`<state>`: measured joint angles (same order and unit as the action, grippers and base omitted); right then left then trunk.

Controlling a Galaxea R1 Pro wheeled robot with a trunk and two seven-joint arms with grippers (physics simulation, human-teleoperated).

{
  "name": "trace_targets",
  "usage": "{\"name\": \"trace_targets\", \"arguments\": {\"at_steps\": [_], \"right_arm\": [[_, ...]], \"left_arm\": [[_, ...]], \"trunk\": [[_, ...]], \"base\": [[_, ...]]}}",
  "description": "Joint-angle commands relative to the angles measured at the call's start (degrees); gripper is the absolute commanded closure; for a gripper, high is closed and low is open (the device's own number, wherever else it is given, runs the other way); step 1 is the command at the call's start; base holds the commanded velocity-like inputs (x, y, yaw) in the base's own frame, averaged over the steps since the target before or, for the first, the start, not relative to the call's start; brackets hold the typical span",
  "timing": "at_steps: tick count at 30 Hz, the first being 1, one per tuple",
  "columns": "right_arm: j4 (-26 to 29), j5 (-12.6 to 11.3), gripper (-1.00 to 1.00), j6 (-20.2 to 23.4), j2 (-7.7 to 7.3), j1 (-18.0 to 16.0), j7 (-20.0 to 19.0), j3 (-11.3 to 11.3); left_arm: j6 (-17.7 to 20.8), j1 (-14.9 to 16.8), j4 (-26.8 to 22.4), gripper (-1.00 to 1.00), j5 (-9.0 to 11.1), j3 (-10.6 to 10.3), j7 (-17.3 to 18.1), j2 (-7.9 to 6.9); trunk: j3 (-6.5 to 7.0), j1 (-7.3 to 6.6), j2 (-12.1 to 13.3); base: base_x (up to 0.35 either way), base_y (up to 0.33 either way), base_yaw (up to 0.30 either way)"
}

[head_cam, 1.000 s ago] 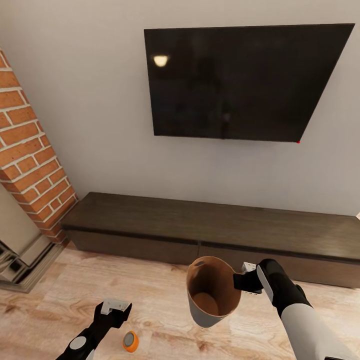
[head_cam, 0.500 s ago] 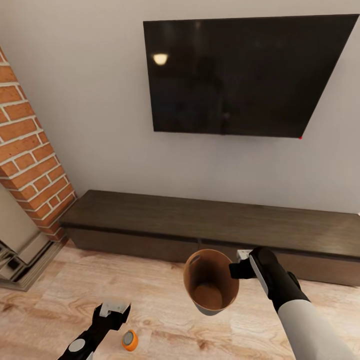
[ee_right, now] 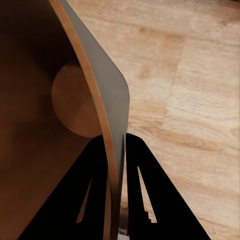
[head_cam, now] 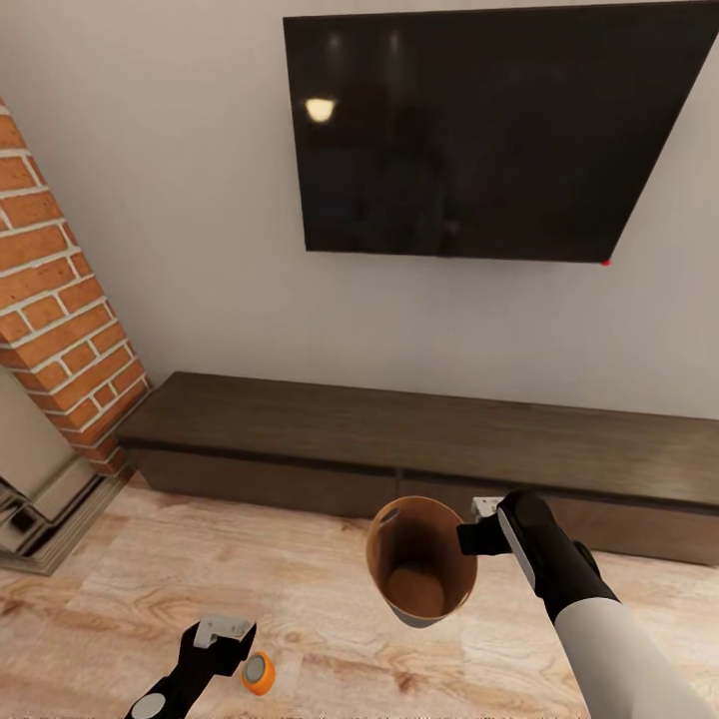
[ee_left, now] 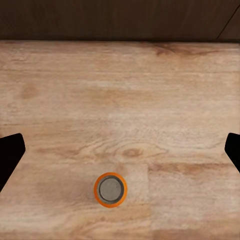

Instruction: Put the three can of soda from the living room inside the tash can in the kitchen.

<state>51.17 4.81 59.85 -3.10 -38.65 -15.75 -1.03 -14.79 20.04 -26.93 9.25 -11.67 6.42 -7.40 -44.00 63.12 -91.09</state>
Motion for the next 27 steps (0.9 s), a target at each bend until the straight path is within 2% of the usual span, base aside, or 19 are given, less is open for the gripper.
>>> {"name": "trace_targets", "arguments": {"at_steps": [1, 27], "right_arm": [[0.02, -1.54, 1.0, 0.15, 0.01, -0.03, -0.41, 0.04], [0.38, -1.82, 1.0, 0.15, 0.03, -0.03, -1.03, -0.11]], "left_arm": [[-0.03, 0.0, 0.03, -1.0, 0.0, 0.01, 0.0, -0.01], [-0.5, 0.0, 0.2, -1.0, -0.11, 0.07, 0.02, -0.07]], "trunk": [[-0.24, 0.22, -0.42], [-6.96, 5.93, -10.85]], "base": [[0.0, 0.0, 0.0], [0.0, 0.0, 0.0]]}}
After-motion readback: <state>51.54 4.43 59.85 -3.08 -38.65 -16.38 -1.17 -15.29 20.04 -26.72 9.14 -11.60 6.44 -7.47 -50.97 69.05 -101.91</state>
